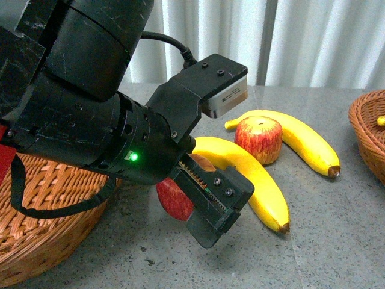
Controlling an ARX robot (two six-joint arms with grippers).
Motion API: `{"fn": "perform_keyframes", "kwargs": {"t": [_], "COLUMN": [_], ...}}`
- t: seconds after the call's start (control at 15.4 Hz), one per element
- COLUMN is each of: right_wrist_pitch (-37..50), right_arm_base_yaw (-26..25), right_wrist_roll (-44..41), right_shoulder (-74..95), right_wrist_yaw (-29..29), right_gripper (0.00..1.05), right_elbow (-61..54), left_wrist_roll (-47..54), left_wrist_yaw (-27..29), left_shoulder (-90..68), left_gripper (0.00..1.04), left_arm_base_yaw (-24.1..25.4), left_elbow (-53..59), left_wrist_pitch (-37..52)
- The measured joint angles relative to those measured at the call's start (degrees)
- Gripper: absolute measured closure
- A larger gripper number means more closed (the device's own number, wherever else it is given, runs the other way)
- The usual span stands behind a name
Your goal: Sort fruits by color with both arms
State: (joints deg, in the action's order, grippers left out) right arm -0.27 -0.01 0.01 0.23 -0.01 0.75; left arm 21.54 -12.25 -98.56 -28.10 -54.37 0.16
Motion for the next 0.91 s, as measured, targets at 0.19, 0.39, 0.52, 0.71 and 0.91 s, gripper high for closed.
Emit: {"fn": "perform_keyframes", "kwargs": {"t": [0.19,0.39,0.52,0.71,0.91], "right_wrist_pitch": [0.0,0.0,0.0,0.0,0.0], "right_arm_base_yaw": [0.0,0.0,0.0,0.0,0.0], "right_wrist_roll": [0.0,0.0,0.0,0.0,0.0], "right_shoulder": [0.0,0.0,0.0,0.0,0.0], "right_wrist_yaw": [0.0,0.0,0.0,0.0,0.0], "right_gripper": [0.07,0.07,0.07,0.07,0.07], "right_elbow": [0.0,0.0,0.0,0.0,0.0], "left_wrist_roll": [0.5,1.3,1.5,1.4,1.4], "left_wrist_yaw": [0.2,0.2,0.3,0.2,0.4], "left_shoulder": [-0.1,-0.2,-0.2,-0.2,-0.2], "left_gripper": [0.07,0.07,0.15,0.37,0.39], "left_arm_base_yaw": [0.1,0.0,0.0,-0.2,-0.5], "left_elbow": [0.0,-0.1,-0.1,-0.2,-1.1], "left_wrist_pitch": [-0.3,-0.6,-0.5,-0.2,-0.2]}}
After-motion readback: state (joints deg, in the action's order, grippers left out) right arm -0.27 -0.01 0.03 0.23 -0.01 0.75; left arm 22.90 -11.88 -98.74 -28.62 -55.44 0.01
